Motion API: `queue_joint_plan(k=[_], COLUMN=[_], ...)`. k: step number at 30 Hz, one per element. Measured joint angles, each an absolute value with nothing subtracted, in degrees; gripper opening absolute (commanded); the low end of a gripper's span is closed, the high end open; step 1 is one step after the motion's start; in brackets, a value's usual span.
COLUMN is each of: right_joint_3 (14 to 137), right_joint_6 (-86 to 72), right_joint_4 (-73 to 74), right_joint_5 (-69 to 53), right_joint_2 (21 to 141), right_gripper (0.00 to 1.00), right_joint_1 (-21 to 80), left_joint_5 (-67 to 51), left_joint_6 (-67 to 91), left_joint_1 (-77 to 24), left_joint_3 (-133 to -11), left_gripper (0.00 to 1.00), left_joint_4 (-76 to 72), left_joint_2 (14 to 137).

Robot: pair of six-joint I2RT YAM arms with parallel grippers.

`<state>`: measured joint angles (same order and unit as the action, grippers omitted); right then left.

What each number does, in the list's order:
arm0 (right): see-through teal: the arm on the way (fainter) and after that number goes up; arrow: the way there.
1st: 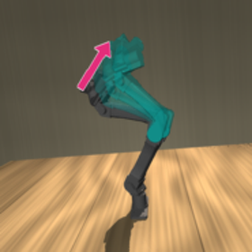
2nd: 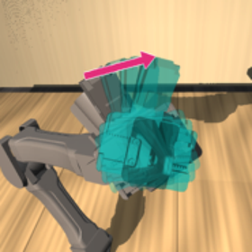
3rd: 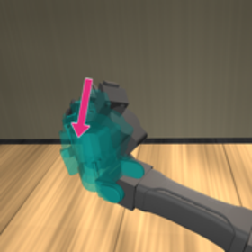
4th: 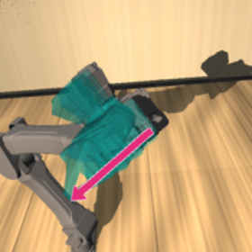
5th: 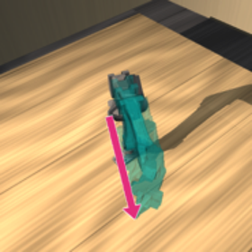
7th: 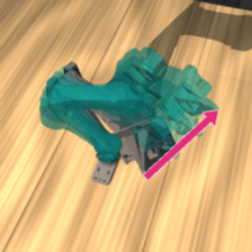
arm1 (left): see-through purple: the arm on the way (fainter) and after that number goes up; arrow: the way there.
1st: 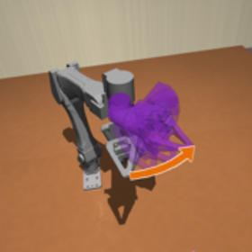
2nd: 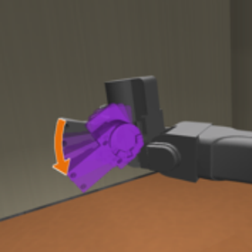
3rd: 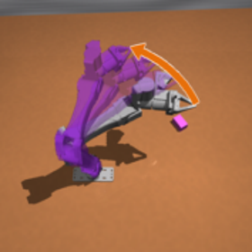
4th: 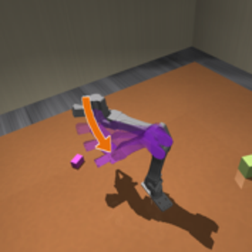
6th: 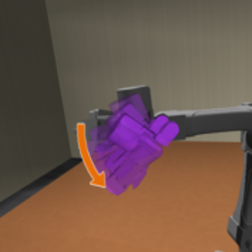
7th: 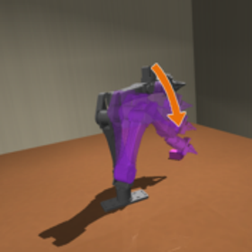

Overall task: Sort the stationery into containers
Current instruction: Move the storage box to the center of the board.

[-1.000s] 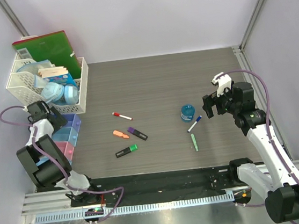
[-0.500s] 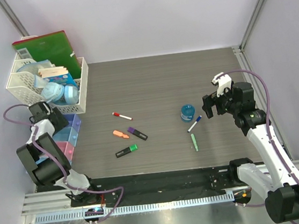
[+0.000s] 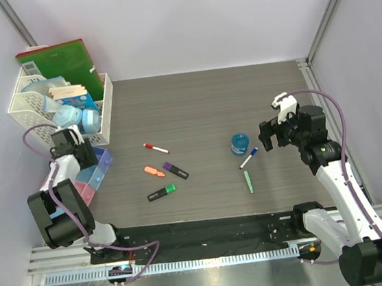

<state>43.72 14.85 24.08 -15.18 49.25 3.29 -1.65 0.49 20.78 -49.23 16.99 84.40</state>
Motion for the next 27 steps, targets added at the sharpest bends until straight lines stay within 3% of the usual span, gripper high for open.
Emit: queue_joint_plan(k=[27], right_joint_3=[43.72], right_joint_6=[14.85], right_joint_4=[24.16], right_joint_5=[-15.14], right_joint_2=[48.34], right_gripper=[1.0], right_joint_1=[3.29], left_joint_5=[-6.66], left_joint_6=[-4.97], left_joint_1=[7.18], left_joint_3=[-52.36], left_gripper=[0.47], left_joint_4=[31.51], left_joint_2=[81.58])
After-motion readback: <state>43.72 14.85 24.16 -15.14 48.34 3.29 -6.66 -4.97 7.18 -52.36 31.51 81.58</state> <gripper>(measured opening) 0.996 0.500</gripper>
